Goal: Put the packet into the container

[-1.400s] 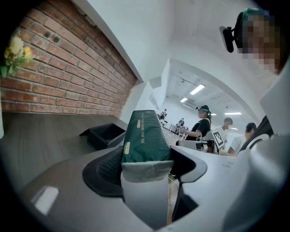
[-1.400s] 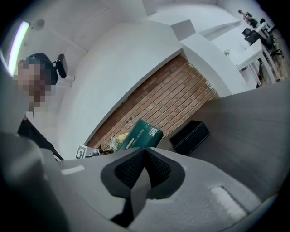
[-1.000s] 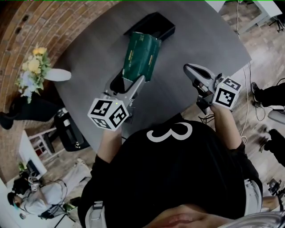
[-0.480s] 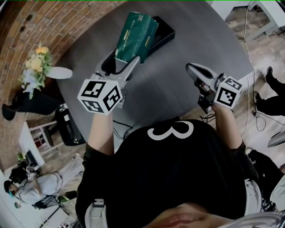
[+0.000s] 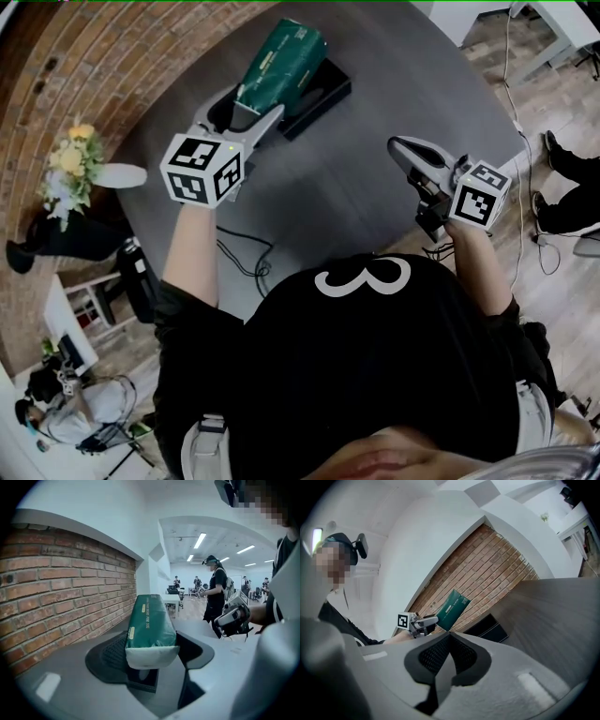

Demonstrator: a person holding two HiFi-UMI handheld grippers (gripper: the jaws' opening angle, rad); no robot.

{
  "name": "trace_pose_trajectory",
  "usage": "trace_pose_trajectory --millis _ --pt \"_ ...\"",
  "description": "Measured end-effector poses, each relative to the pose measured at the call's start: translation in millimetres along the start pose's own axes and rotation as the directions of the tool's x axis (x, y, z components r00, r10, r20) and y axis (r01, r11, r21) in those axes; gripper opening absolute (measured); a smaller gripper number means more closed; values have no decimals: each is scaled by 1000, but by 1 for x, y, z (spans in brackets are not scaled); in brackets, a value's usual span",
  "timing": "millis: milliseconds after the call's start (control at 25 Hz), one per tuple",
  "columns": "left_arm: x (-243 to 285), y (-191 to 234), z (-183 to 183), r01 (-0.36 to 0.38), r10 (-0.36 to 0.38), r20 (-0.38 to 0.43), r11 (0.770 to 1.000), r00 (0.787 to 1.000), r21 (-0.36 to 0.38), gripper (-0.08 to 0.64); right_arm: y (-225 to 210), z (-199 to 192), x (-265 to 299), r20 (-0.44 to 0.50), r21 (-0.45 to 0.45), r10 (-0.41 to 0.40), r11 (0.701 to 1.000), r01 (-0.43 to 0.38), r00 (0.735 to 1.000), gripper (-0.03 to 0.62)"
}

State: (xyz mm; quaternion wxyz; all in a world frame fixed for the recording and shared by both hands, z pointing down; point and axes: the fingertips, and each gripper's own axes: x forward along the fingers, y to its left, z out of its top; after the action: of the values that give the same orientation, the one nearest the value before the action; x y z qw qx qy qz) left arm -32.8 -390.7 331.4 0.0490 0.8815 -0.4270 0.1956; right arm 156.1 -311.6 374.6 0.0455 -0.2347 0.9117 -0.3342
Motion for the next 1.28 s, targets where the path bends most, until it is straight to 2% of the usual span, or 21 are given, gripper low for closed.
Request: trace_pose_trajectory --millis 160,560,800,1280 --pt "22 5 -18 36 -34 -51 998 998 48 336 -11 1 -7 -9 3 -13 1000 13 1000 2" --pt "59 22 -69 128 -108 -169 986 980 108 337 -35 -4 -16 -33 19 -60 998 61 998 2" --pt "78 28 -94 176 -149 -215 978 965 111 337 -51 -14 -20 -39 40 -84 996 86 996 2" --pt "108 21 -130 252 -226 -282 966 933 60 345 -71 -29 -26 -64 87 -126 988 131 990 2"
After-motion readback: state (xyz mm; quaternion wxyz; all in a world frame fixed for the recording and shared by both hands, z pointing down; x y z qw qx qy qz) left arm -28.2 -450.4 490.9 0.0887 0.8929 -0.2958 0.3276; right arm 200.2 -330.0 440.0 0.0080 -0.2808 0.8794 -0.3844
